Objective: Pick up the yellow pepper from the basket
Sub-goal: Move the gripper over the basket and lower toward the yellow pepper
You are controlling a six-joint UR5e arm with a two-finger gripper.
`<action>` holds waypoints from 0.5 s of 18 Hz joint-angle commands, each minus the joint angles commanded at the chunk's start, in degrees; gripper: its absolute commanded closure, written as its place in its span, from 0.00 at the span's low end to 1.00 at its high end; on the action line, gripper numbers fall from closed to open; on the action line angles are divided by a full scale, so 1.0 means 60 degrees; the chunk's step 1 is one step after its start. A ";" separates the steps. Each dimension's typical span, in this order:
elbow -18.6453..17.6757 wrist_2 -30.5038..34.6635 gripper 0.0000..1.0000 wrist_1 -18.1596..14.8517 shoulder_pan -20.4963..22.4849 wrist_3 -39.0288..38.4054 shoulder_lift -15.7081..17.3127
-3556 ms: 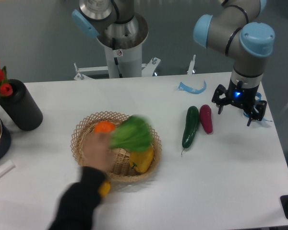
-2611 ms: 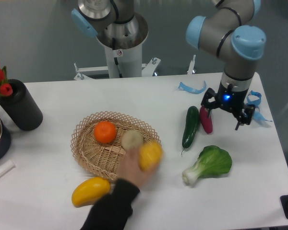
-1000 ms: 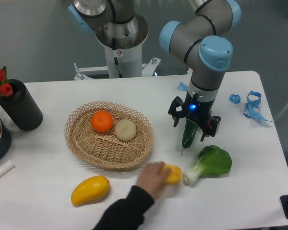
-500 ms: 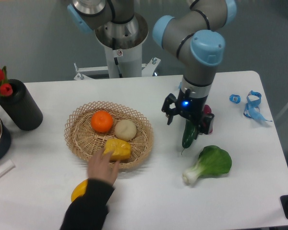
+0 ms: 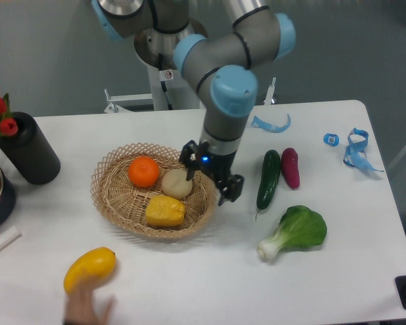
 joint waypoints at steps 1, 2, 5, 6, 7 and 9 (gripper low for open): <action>-0.0015 0.0000 0.00 0.0102 -0.0030 0.0306 -0.0030; -0.0044 0.0000 0.05 0.0262 -0.0030 0.0672 -0.0088; -0.0088 0.0000 0.07 0.0600 -0.0263 0.0998 -0.0279; -0.0088 0.0000 0.07 0.0601 -0.0323 0.0998 -0.0323; -0.0059 0.0000 0.07 0.0601 -0.0323 0.1056 -0.0338; -0.0117 0.0015 0.07 0.0601 -0.0352 0.1407 -0.0411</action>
